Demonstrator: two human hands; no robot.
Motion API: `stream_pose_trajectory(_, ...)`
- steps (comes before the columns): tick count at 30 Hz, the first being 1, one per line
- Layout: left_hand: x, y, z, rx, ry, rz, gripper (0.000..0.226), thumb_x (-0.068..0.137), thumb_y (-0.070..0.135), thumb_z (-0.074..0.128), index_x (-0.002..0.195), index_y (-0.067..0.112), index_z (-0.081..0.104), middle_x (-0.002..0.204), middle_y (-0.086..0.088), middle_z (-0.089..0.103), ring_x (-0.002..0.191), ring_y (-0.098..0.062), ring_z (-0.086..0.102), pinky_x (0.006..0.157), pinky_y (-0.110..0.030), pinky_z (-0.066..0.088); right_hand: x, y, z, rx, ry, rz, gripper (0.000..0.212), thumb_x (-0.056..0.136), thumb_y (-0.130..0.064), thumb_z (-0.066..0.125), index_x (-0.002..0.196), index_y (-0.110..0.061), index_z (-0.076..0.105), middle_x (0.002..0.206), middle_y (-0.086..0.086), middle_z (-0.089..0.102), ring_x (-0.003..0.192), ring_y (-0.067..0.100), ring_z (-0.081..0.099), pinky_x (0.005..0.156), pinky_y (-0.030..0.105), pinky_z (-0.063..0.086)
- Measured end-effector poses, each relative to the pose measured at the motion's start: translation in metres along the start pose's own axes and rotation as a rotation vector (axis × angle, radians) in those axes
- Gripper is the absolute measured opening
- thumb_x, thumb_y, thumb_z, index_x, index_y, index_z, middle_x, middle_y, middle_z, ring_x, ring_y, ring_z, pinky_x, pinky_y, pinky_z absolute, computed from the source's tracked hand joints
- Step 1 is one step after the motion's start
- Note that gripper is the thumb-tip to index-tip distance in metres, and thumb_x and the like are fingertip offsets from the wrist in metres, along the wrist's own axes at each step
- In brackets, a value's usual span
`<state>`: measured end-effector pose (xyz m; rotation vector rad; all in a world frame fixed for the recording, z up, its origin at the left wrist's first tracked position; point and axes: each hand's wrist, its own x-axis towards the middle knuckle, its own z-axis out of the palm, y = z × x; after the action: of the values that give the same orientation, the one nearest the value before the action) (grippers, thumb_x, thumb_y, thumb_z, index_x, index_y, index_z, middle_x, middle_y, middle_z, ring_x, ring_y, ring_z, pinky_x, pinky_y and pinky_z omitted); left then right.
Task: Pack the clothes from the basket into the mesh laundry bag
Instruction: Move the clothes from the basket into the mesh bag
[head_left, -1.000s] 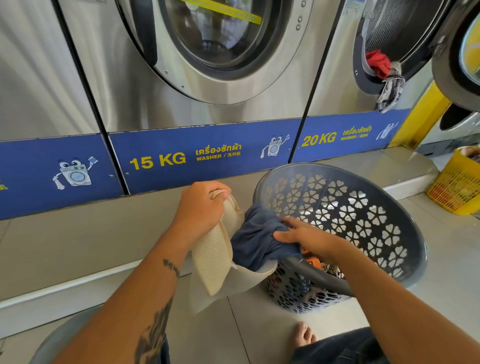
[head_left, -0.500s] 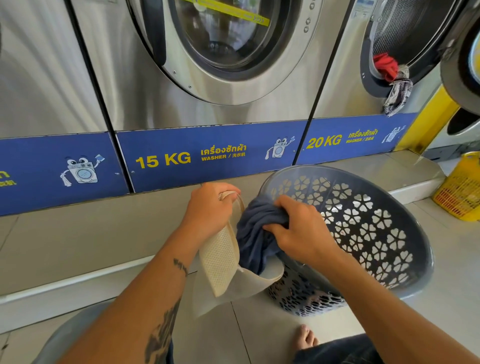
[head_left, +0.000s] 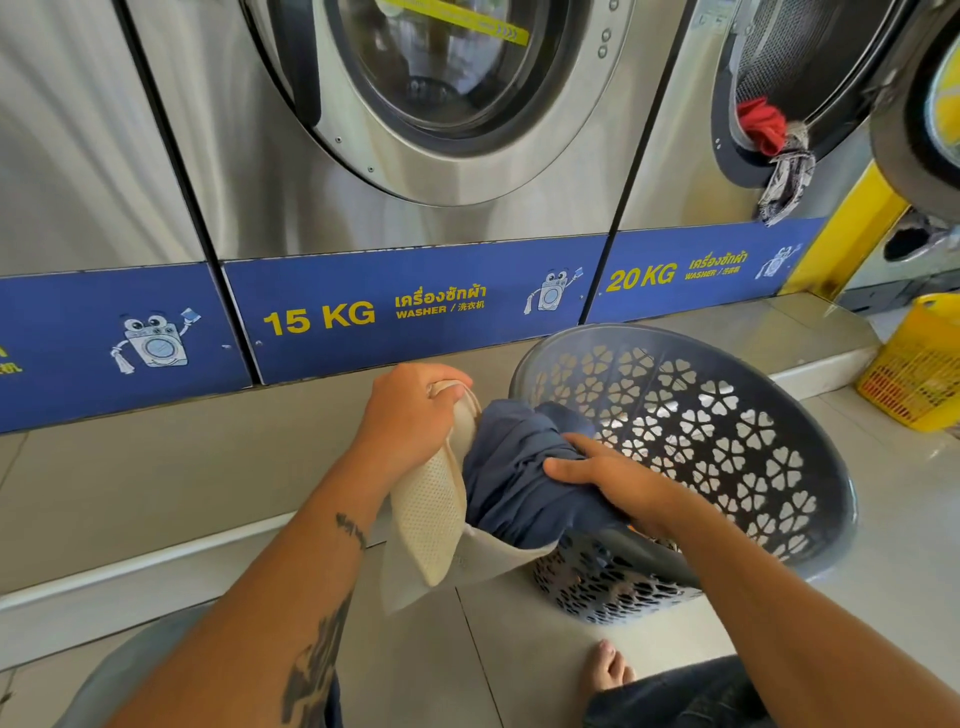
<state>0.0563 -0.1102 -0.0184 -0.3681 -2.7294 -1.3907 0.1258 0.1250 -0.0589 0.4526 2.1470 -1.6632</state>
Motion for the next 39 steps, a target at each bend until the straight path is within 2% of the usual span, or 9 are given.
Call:
stream_pose_trajectory(6,-0.001,0.0,0.001,0.004,-0.015,0.023,0.022,0.095,0.022,0.058,0.107,0.025,0.076,0.113,0.007,0.072,0.11,-0.012,0.062,0.092,-0.024,0.041,-0.005,-0.012,0.013,-0.558,0.295,-0.317,0.026,0.084,-0.033,0.074,0.098,-0.019,0.057,0.088,0.001,0.068,0.079,0.02,0.066,0.074,0.047,0.056)
stream_pose_trajectory(9,-0.001,-0.001,-0.001,-0.012,0.02,0.009,0.021,0.095,0.021,0.058,0.106,0.024,0.076,0.111,0.008,0.072,0.107,-0.01,0.061,0.088,-0.022,0.039,-0.02,-0.026,0.031,-0.893,0.453,-0.574,0.026,0.077,-0.029,0.065,0.099,-0.024,0.052,0.083,-0.003,0.061,0.07,0.024,0.06,0.06,0.046,0.054)
stream_pose_trajectory(12,0.0,-0.001,-0.004,-0.036,0.067,0.0,0.021,0.094,0.019,0.058,0.101,0.021,0.077,0.103,0.007,0.073,0.1,-0.012,0.063,0.085,-0.022,0.042,-0.031,-0.036,0.055,-1.048,0.416,-0.705,0.042,0.074,-0.027,0.063,0.116,-0.024,0.057,0.102,0.0,0.059,0.089,0.027,0.057,0.065,0.043,0.053)
stream_pose_trajectory(17,-0.001,-0.005,-0.003,-0.001,0.051,-0.035,0.022,0.092,0.018,0.057,0.1,0.019,0.078,0.103,0.005,0.074,0.099,-0.014,0.064,0.081,-0.022,0.042,-0.022,-0.025,0.067,-1.435,0.182,-0.572,0.061,0.078,-0.038,0.062,0.137,-0.03,0.05,0.12,-0.004,0.055,0.11,0.027,0.048,0.086,0.041,0.037)
stream_pose_trajectory(22,-0.001,-0.004,-0.004,0.009,0.077,-0.057,0.024,0.092,0.016,0.056,0.101,0.019,0.078,0.106,0.004,0.074,0.102,-0.016,0.064,0.087,-0.025,0.047,-0.02,-0.02,0.059,-1.275,0.288,-0.626,0.062,0.069,-0.019,0.061,0.126,-0.025,0.037,0.092,-0.009,0.05,0.088,0.022,0.049,0.083,0.044,0.043)
stream_pose_trajectory(26,-0.001,-0.001,-0.006,-0.007,0.092,-0.062,0.025,0.093,0.015,0.054,0.103,0.018,0.077,0.109,0.003,0.074,0.106,-0.016,0.063,0.091,-0.027,0.046,-0.01,-0.016,0.056,-1.256,0.406,-0.618,0.098,0.066,-0.02,0.06,0.156,-0.022,0.02,0.103,-0.003,0.048,0.095,0.026,0.048,0.083,0.042,0.044)
stream_pose_trajectory(33,-0.002,-0.006,-0.007,-0.01,0.081,-0.058,0.025,0.097,0.018,0.053,0.106,0.02,0.076,0.111,0.006,0.072,0.101,-0.011,0.059,0.091,-0.028,0.046,-0.002,-0.011,0.051,-1.183,0.398,-0.438,0.054,0.073,-0.029,0.06,0.126,-0.029,0.054,0.148,0.012,0.029,0.13,0.041,0.036,0.09,0.053,0.05)
stream_pose_trajectory(36,-0.001,-0.009,-0.006,-0.009,0.116,-0.081,0.026,0.098,0.02,0.052,0.108,0.02,0.076,0.112,0.004,0.072,0.099,-0.011,0.059,0.087,-0.028,0.047,0.0,-0.011,0.05,-1.144,0.38,-0.461,0.046,0.077,-0.023,0.061,0.123,-0.026,0.055,0.146,0.006,0.036,0.11,0.036,0.053,0.068,0.042,0.054)
stream_pose_trajectory(39,0.0,-0.013,-0.006,-0.013,0.157,-0.119,0.026,0.098,0.022,0.052,0.109,0.02,0.075,0.112,0.002,0.071,0.097,-0.012,0.058,0.084,-0.027,0.046,-0.004,-0.013,0.049,-1.159,0.445,-0.571,0.039,0.073,-0.019,0.06,0.112,-0.02,0.059,0.12,0.004,0.053,0.092,0.032,0.058,0.056,0.036,0.047)
